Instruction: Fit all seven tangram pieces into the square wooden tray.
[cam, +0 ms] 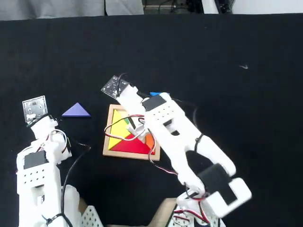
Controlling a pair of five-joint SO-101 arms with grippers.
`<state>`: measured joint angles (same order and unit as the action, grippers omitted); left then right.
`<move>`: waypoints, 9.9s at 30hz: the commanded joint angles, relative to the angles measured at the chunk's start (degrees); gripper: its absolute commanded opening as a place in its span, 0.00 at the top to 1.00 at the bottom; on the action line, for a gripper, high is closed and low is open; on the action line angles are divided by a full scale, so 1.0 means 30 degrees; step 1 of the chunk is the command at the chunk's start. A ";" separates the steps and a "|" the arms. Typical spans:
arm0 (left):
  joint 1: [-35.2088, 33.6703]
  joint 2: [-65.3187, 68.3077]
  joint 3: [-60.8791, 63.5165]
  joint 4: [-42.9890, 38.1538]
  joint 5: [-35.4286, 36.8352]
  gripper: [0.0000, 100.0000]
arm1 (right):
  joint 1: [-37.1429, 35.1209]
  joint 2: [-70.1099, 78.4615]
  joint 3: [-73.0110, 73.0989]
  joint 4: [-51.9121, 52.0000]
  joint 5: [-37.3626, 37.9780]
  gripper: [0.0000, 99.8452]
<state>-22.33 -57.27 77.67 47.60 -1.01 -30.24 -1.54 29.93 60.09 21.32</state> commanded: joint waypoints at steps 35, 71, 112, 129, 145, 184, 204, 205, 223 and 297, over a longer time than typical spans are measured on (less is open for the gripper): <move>0.0220 -0.0264 -0.0103 -0.0322 0.0059 0.94 | 0.0850 0.4088 -0.8571 0.0762 -0.0293 0.99; 0.0249 -0.0264 -0.0073 -0.0352 0.0059 0.94 | 0.5216 0.6139 -1.2469 0.4923 0.8088 0.80; 0.0220 -0.0264 -0.0103 -0.0352 0.0059 0.94 | 0.5832 1.5810 -2.0088 0.6418 1.5531 0.78; 0.0220 -0.0264 -0.0103 -0.0352 0.0059 0.94 | 0.5480 1.5399 -2.0117 0.6476 1.5590 0.87; 0.0190 -0.0264 -0.0103 -0.0352 0.0059 0.94 | 0.3810 1.2059 -2.1758 1.1429 1.5502 0.87; 0.0220 -0.0264 -0.0103 -0.0352 0.0059 0.94 | 0.4835 1.4579 -1.7656 0.5802 1.1604 0.79; 0.0190 -0.0264 -0.0103 -0.0352 0.0059 0.94 | 0.5451 1.5223 -1.8857 0.5861 1.1692 0.79; 0.0190 -0.0264 -0.0103 -0.0352 0.0059 0.94 | 0.5363 1.5429 -1.8828 0.5861 1.1692 0.79; 0.0190 -0.0264 -0.0103 -0.0352 0.0059 0.94 | 0.5216 1.5663 -2.0205 0.6154 1.1751 0.93; 0.0220 -0.0264 -0.0103 -0.0322 0.0059 0.94 | -0.1875 1.0886 -1.5516 0.6007 1.0930 0.74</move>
<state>-22.15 -57.27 77.67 47.60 -1.01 -34.99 32.75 -15.87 77.49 54.55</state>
